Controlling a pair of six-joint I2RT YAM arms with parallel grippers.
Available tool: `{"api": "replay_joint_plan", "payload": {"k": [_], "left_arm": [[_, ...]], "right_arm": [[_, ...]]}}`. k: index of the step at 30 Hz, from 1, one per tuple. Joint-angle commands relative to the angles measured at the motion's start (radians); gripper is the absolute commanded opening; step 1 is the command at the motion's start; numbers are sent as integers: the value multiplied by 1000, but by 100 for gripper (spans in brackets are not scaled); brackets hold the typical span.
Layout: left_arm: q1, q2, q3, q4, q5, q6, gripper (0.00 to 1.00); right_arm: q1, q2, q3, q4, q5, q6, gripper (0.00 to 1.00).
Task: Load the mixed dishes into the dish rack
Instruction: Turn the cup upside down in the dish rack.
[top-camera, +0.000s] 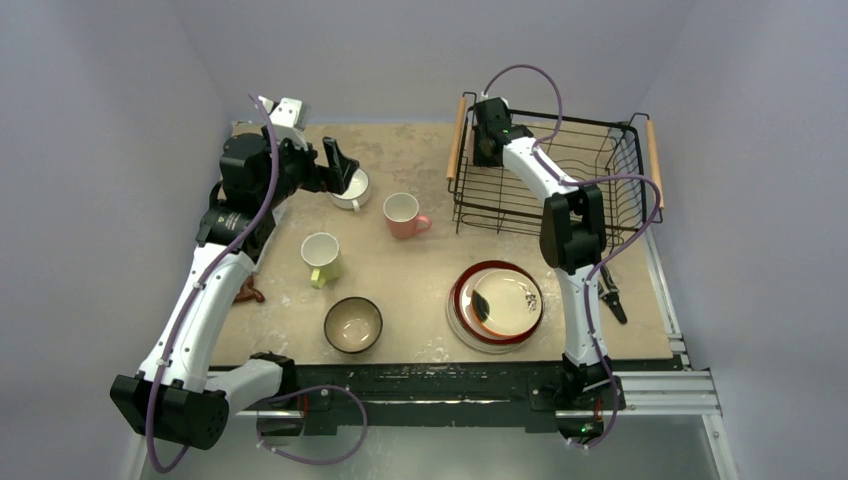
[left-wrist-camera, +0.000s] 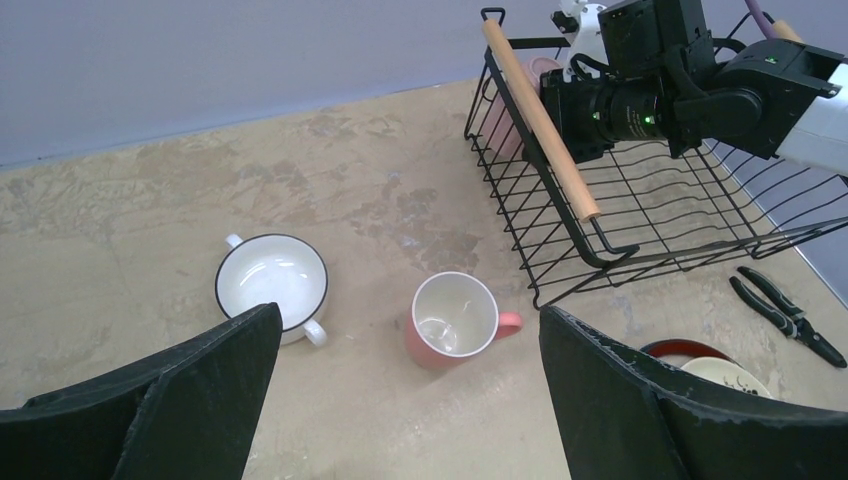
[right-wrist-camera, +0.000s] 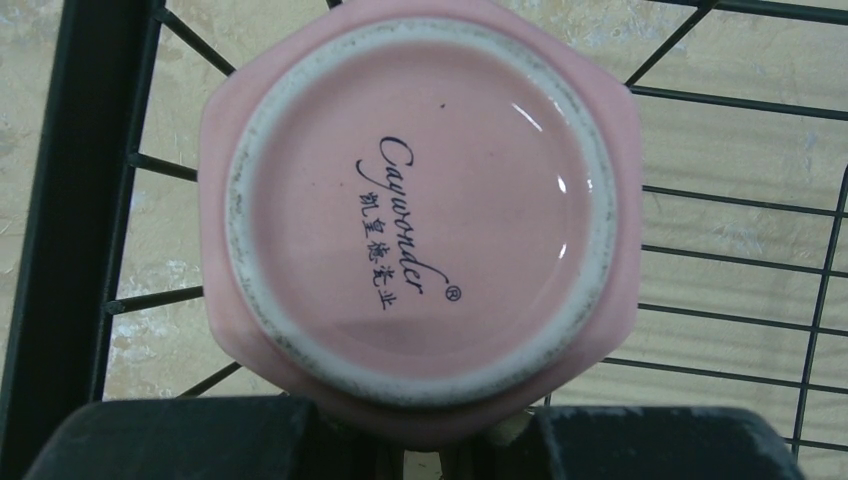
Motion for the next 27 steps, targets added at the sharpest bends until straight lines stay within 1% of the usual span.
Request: {"api": "replay_joint_plan", "payload": {"k": [1, 9, 12, 18, 22, 27], "left_arm": [[-6, -10, 42, 17, 12, 7, 100], [-4, -10, 43, 14, 8, 7, 100], [-4, -7, 44, 13, 9, 6, 100], [-3, -4, 47, 11, 8, 4, 100], [-1, -5, 47, 9, 10, 3, 100], [6, -2, 48, 7, 12, -3, 100]], "right_arm": [[-2, -27, 47, 92, 6, -12, 0], [-3, 1, 71, 80, 18, -6, 2], [-2, 9, 71, 82, 21, -7, 7], [-3, 32, 82, 86, 24, -2, 12], [-2, 36, 83, 94, 33, 1, 18], [-2, 33, 90, 88, 19, 1, 34]]}}
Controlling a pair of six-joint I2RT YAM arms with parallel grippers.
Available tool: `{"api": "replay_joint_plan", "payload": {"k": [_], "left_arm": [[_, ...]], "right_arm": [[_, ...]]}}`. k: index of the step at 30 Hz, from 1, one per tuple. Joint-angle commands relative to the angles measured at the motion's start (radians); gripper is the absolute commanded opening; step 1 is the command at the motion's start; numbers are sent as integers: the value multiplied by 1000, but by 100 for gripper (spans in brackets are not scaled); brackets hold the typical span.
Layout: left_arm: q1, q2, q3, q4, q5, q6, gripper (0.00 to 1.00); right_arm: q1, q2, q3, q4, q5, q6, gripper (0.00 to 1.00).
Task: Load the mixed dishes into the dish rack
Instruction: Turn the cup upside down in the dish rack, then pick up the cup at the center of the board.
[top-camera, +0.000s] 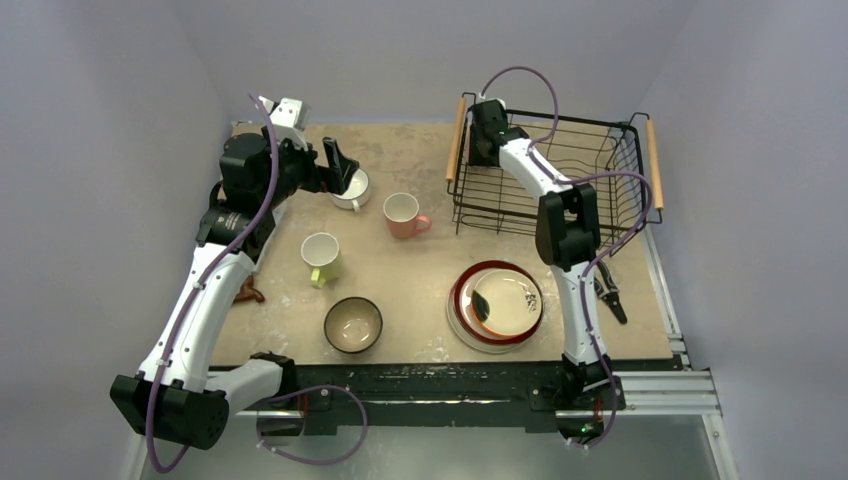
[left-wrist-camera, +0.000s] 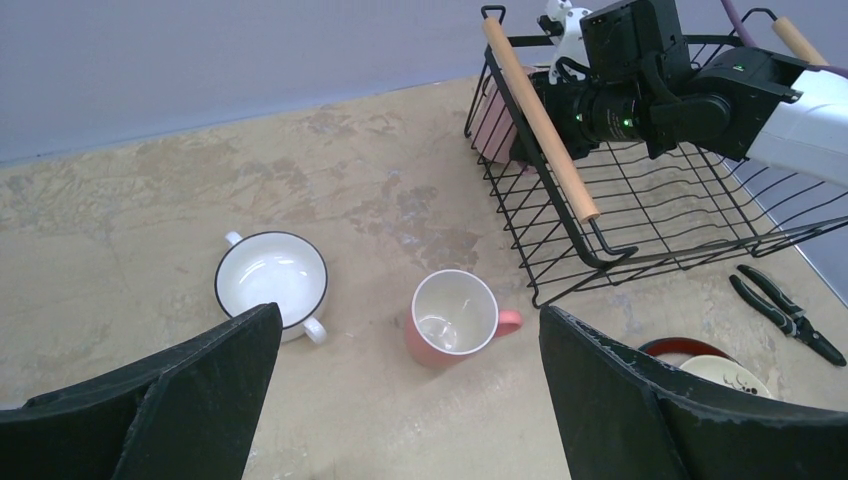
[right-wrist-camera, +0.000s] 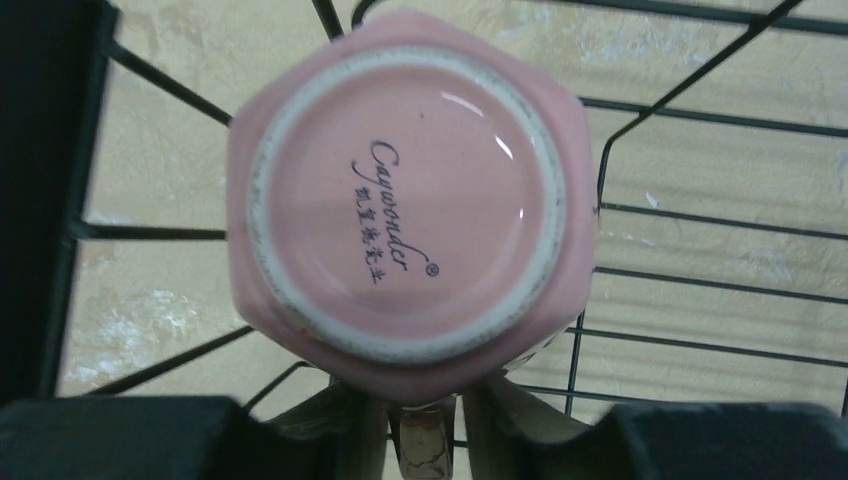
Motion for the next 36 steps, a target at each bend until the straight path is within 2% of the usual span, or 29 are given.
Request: {"api": "replay_joint_plan", "payload": {"k": [1, 6, 9, 13, 16, 20, 26, 32, 36], "left_arm": [[7, -2, 48, 18, 14, -3, 100], [19, 3, 51, 17, 27, -14, 100], [23, 7, 52, 13, 30, -16, 100], [28, 18, 57, 9, 40, -19, 100], [29, 27, 64, 2, 42, -19, 100], [31, 52, 91, -31, 61, -16, 100], [31, 97, 115, -52, 106, -41, 100], [14, 204, 151, -107, 120, -99, 98], [-86, 349, 241, -221, 37, -73, 91]], "right_arm": [[-2, -35, 56, 59, 6, 2, 37], [-2, -86, 29, 41, -11, 3, 51], [-2, -132, 2, 17, -20, 2, 56], [-2, -256, -117, 23, -19, 8, 64], [-2, -404, -245, 22, -3, 11, 66], [0, -652, -513, 70, 16, 18, 67], [1, -1034, -830, 83, -65, 47, 71], [8, -1319, -1012, 44, -215, 120, 74], [11, -1415, -1045, -6, -286, 160, 74]]}}
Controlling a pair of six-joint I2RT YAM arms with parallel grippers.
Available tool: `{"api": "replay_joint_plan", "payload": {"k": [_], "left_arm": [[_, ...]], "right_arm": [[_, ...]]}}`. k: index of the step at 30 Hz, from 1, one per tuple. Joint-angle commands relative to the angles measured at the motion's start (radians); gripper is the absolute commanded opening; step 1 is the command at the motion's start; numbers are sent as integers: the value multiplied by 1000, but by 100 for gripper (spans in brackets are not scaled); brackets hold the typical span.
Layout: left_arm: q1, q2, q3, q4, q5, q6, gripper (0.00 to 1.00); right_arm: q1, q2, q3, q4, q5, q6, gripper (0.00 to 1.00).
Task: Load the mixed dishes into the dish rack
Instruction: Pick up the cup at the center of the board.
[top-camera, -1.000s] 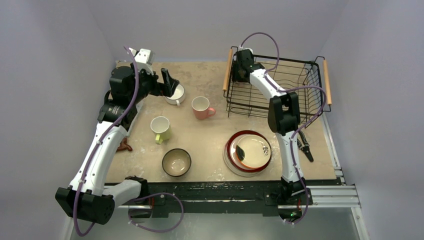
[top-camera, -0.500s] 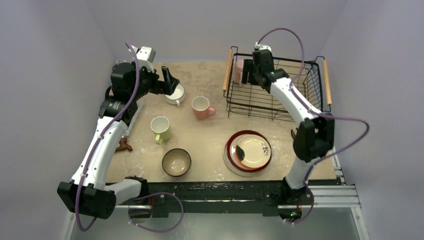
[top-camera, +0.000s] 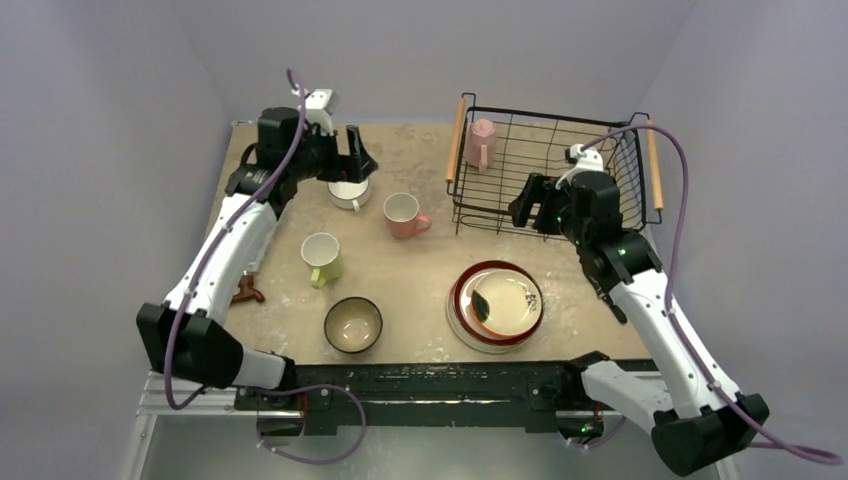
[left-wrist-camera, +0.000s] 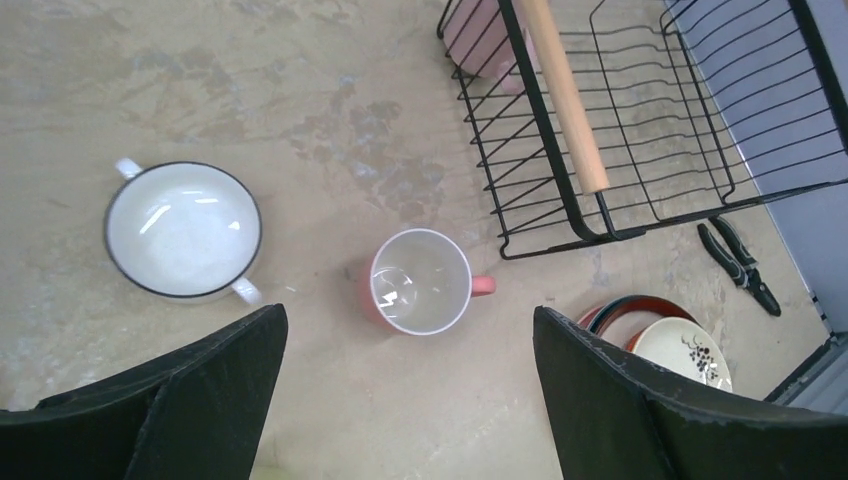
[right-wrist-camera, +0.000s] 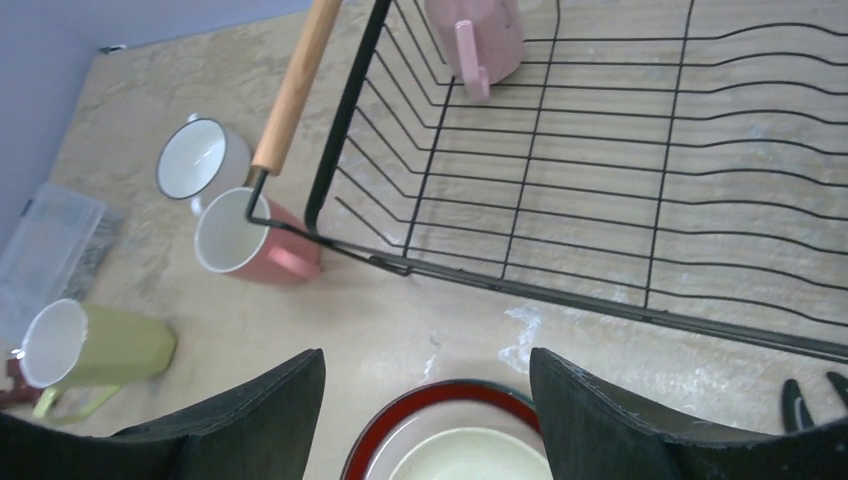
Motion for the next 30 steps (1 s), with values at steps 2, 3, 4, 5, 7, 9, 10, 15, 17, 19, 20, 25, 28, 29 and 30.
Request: {"api": "replay_joint_plan", "payload": {"k": [2, 3, 4, 5, 7, 9, 10, 15, 17, 19, 20, 25, 28, 29, 30], "left_arm": [[-116, 193, 148, -166, -131, -31, 85], [-129, 226, 173, -218, -209, -45, 85], [-135, 253, 189, -242, -259, -57, 85], [-135, 273, 194, -244, -284, -69, 86], [-136, 306, 186, -224, -303, -88, 86], [-135, 344, 183, -206, -281, -110, 86], [-136, 367, 192, -207, -263, -115, 83], [-138, 463, 234, -241, -229, -123, 69], [-148, 476, 236, -241, -237, -108, 68], [-166, 487, 240, -243, -257, -84, 68], [-172, 497, 245, -248, -268, -75, 67], [-204, 545, 286, -304, -340, -23, 56], [-209, 574, 311, -337, -362, -16, 53], [-214, 588, 325, -355, -373, -9, 52], [-215, 602, 339, -374, -374, -5, 51]], "right_arm": [[7, -101, -41, -51, -118, 75, 74], [7, -123, -55, -53, -118, 82, 74], [8, -147, -70, -54, -117, 89, 74], [8, -172, -81, -60, -116, 95, 74], [7, -197, -89, -81, -111, 97, 74], [8, -207, -82, -108, -111, 95, 74], [7, -211, -78, -117, -115, 94, 74], [7, -224, -68, -143, -128, 95, 74], [9, -232, -71, -149, -134, 97, 74], [7, -235, -79, -149, -140, 101, 74], [8, -238, -84, -149, -144, 105, 74], [8, -240, -115, -136, -161, 118, 74], [7, -236, -122, -134, -172, 121, 74], [9, -236, -123, -134, -174, 121, 74], [7, -236, -124, -134, -175, 120, 74]]}}
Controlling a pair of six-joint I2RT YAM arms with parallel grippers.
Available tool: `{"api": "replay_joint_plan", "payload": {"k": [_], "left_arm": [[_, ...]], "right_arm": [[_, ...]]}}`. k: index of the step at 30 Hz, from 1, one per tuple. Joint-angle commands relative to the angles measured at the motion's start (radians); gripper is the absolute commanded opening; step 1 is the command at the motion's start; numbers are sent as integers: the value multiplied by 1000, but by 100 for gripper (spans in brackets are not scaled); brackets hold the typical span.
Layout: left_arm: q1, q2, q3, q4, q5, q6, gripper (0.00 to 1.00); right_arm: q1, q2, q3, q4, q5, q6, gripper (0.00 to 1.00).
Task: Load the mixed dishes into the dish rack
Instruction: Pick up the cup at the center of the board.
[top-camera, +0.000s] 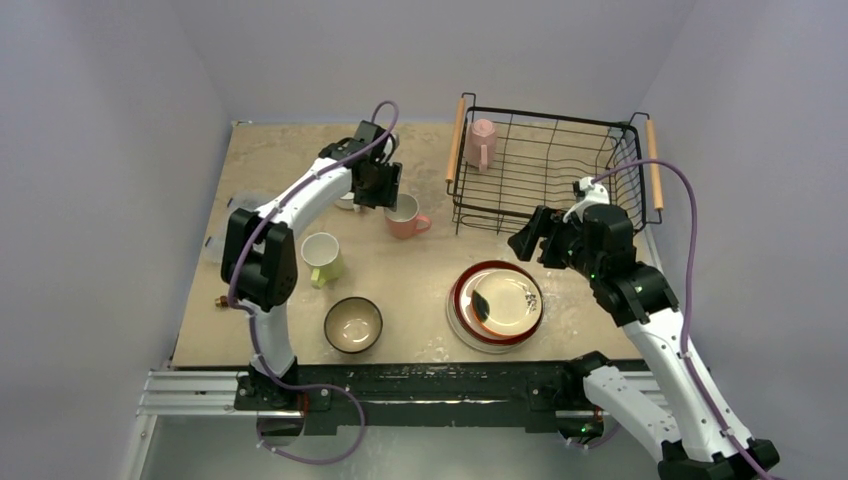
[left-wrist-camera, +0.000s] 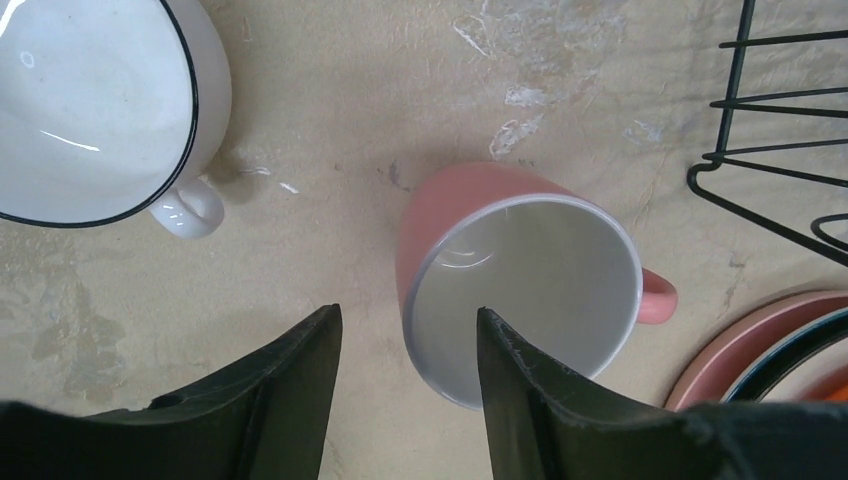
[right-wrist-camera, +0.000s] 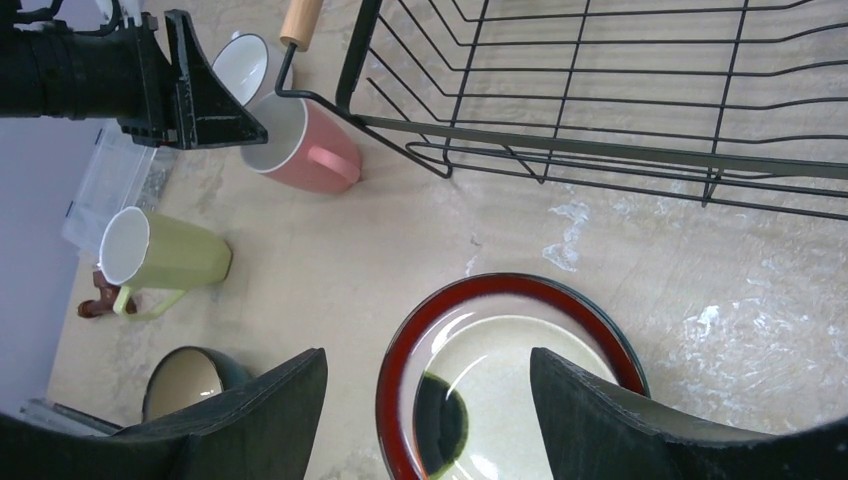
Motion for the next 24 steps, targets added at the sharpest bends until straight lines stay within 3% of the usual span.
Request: {"api": "replay_joint_plan", "payload": {"k": [1, 6, 13, 21, 24], "left_arm": [[-8, 59, 89, -85, -51, 45, 48], [-17, 115, 122, -121, -39, 69, 38], [-17, 102, 131, -136, -47, 93, 15], [-16, 3, 123, -135, -76, 107, 1], [-16, -49, 116, -136, -109, 109, 0]], "right_arm": [[2, -8, -4, 15, -26, 13, 74], [2, 19, 2, 25, -43, -1, 75], [1, 106, 54, -18, -27, 3, 79], [2, 70, -24, 37, -24, 75, 80], [2, 64, -6, 33, -28, 59, 80]]}}
